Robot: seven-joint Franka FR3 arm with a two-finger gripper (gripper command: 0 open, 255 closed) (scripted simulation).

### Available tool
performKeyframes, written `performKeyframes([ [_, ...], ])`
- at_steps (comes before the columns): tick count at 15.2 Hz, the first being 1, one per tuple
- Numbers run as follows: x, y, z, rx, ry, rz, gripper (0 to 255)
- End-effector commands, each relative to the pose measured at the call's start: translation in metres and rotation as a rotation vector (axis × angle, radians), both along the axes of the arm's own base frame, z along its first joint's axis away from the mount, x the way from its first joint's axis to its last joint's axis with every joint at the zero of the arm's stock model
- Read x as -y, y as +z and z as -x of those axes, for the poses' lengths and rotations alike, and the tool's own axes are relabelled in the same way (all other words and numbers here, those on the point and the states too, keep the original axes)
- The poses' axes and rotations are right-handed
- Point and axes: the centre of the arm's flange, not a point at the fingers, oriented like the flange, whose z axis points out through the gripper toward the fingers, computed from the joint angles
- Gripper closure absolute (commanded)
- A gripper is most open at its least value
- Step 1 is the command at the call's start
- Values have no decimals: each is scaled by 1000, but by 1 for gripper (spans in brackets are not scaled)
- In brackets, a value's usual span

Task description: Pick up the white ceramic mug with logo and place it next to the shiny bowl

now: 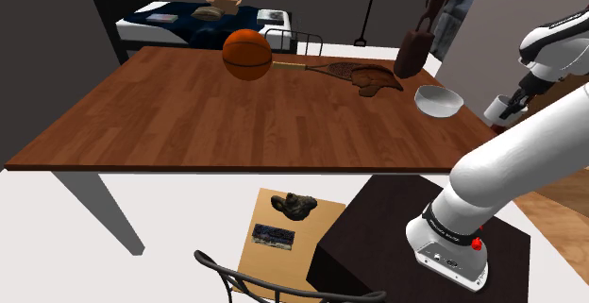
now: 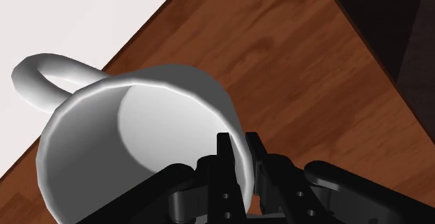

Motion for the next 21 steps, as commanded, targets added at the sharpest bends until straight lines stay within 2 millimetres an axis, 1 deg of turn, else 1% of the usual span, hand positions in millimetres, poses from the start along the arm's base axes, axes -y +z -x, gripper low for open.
performKeyframes([
  [1, 0, -11, 0, 0, 0, 1, 255],
  [14, 0, -80, 0, 0, 0, 1, 255],
  [21, 0, -80, 0, 0, 0, 1, 255],
])
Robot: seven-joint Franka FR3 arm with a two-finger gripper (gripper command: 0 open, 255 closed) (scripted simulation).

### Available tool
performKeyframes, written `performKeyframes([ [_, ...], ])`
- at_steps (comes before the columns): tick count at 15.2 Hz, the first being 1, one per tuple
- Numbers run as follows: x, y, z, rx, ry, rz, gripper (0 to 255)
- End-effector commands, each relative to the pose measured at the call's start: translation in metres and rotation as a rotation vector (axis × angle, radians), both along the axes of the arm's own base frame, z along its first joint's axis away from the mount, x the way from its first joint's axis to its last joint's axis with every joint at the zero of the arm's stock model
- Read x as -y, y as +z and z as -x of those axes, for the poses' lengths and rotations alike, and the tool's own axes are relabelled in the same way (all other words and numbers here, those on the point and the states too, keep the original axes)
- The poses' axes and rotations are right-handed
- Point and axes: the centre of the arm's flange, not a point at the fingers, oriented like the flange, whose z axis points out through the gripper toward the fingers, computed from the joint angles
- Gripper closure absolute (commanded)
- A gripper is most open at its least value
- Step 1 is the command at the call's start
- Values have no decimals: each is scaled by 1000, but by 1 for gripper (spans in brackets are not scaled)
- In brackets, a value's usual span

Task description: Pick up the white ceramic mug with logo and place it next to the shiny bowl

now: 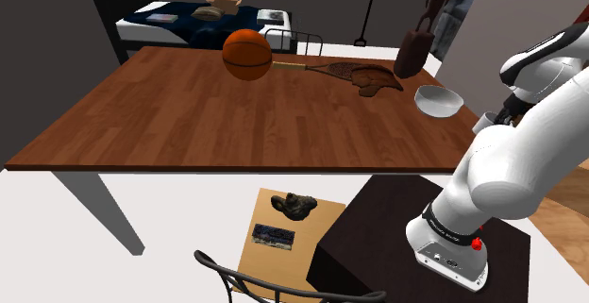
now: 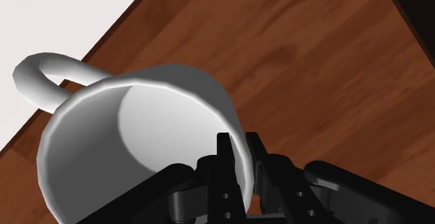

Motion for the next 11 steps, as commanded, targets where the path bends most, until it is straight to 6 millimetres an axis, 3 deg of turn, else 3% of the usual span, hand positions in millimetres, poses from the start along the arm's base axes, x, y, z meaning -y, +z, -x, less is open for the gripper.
performKeyframes([
  [1, 0, 0, 0, 0, 0, 0, 255],
  [2, 0, 0, 0, 0, 0, 0, 0],
  [7, 0, 0, 0, 0, 0, 0, 0],
  [11, -2, 50, 5, 0, 0, 0, 0],
])
